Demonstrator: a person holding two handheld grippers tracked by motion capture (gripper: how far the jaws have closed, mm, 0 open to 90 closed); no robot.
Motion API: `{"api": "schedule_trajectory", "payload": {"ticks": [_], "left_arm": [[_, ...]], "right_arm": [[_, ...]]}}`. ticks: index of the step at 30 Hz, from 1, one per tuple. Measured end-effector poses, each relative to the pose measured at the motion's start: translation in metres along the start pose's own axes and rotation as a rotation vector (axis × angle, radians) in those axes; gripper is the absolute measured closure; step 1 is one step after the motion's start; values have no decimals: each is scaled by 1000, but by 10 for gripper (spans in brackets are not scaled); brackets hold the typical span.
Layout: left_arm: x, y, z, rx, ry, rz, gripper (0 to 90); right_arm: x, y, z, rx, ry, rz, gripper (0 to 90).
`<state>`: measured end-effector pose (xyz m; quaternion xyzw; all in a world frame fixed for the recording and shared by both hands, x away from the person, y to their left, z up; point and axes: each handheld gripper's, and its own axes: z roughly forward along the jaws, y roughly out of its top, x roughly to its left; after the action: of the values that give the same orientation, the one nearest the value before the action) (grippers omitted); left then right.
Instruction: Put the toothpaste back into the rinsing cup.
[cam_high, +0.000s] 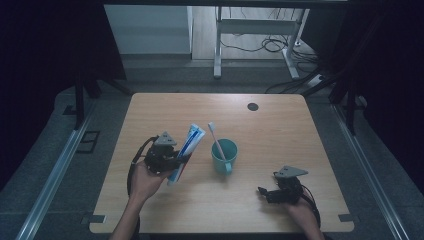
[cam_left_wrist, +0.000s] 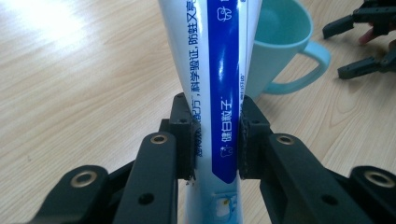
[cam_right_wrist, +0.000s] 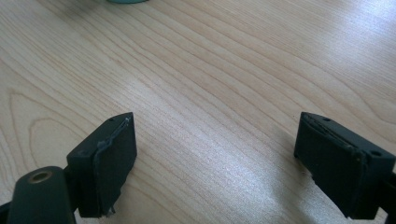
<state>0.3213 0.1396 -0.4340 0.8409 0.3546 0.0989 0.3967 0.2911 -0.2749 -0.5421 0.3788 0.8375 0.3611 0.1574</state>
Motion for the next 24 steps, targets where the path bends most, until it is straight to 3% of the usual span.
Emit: {"api": "schedule_trajectory", "payload": {"ticks": [24], "left_arm": [[-17, 44, 4, -94, -25, 29, 726]], "right_arm": [[0, 0, 0, 0, -1, 1, 127]]}}
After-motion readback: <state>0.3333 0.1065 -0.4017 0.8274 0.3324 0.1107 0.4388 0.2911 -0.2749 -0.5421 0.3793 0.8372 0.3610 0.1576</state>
